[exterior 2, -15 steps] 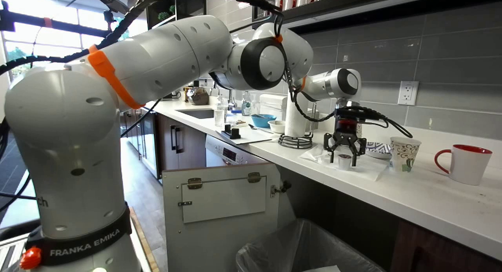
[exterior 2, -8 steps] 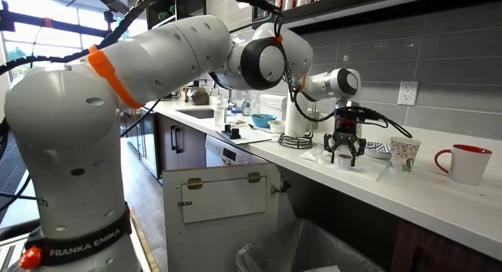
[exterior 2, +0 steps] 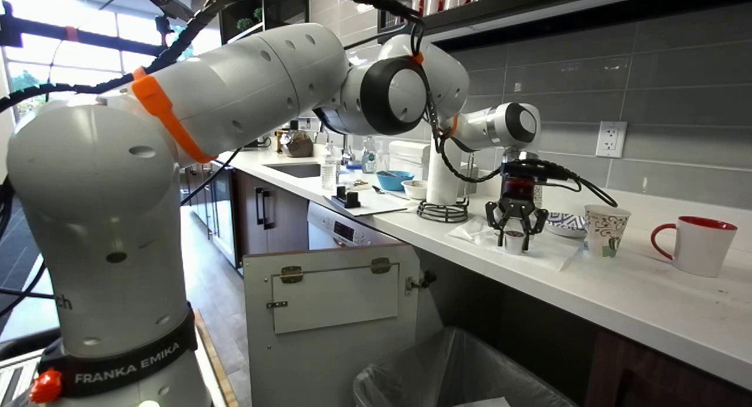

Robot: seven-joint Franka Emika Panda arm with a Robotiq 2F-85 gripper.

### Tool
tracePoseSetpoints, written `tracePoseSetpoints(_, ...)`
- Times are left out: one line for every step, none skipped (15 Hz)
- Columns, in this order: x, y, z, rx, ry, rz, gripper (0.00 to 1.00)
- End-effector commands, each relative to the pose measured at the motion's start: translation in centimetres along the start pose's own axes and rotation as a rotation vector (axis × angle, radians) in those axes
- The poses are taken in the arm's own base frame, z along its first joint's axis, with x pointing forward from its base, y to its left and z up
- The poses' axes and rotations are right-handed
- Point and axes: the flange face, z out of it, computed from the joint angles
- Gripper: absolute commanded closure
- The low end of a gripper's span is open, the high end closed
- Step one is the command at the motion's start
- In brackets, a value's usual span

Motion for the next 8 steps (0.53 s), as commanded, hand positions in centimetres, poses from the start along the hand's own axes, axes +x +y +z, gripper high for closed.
tracePoseSetpoints(0.2,0.2,0.4,0.013,0.012,0.002,0.48)
tracePoseSetpoints(0.2,0.2,0.3,0.012,0.014,0.003,0.51)
tracePoseSetpoints(0.2,0.2,0.2,0.011,0.016,0.004,0.52)
tracePoseSetpoints(0.2,0.2,0.1,0.010,0.019,0.004,0.55)
tracePoseSetpoints(0.2,0.2,0.0,0.007,0.022,0.004,0.55)
tracePoseSetpoints(0.1,0.2,-0.3,0.004,0.028,0.006,0.58)
tracePoseSetpoints(0.1,0.3,-0.5,0.001,0.035,0.007,0.58)
tracePoseSetpoints(0.0,0.3,-0.9,-0.005,0.042,0.009,0.62)
